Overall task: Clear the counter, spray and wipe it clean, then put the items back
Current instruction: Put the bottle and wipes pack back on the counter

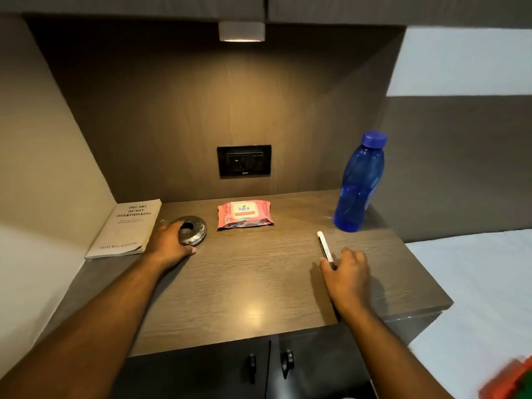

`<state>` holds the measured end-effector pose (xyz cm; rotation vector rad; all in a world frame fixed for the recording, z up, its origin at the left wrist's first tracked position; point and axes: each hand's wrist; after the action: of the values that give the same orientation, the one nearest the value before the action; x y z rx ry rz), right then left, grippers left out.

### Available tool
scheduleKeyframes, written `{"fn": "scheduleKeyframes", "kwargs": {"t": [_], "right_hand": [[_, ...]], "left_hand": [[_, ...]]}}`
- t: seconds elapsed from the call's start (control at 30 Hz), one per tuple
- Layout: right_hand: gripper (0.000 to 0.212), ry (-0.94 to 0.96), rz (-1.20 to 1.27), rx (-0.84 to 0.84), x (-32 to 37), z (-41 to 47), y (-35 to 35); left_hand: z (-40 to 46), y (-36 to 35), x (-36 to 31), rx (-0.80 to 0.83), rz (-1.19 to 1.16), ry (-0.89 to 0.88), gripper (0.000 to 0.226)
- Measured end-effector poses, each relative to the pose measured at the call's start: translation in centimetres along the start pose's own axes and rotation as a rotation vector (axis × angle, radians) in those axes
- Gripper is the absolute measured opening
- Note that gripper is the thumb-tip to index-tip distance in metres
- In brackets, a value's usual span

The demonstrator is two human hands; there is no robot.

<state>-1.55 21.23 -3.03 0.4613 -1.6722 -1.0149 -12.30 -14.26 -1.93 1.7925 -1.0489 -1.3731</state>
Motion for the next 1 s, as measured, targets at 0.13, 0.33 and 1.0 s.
{"fn": "scheduleKeyframes", "kwargs": {"t": [0.13, 0.33, 1.0], "right_hand": [[0.049, 0.169, 0.097, 0.106, 6.1, -0.6, -2.4], [0.033, 0.353, 0.153, 0.568, 20.8, -4.3, -10.7], [0.015, -0.041, 0.618, 0.732, 34.8, -4.5, -24.4]], "left_hand": [[-1.1, 1.9, 3.5, -0.075, -0.060, 0.064, 0.093], [-2.9, 3.9, 9.7, -0.197, 0.061, 0.207, 0.070], [-4.0, 2.5, 14.7, -0.373, -0.285, 0.023, 0.041]]}}
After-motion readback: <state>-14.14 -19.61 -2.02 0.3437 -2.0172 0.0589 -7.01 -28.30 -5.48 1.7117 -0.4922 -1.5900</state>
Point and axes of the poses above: each hand's wrist, its own z-axis towards the middle knuckle, its own y-axis out of the back of the hand, x = y × z, and after that the axes turned 14 degrees about x, right-handed
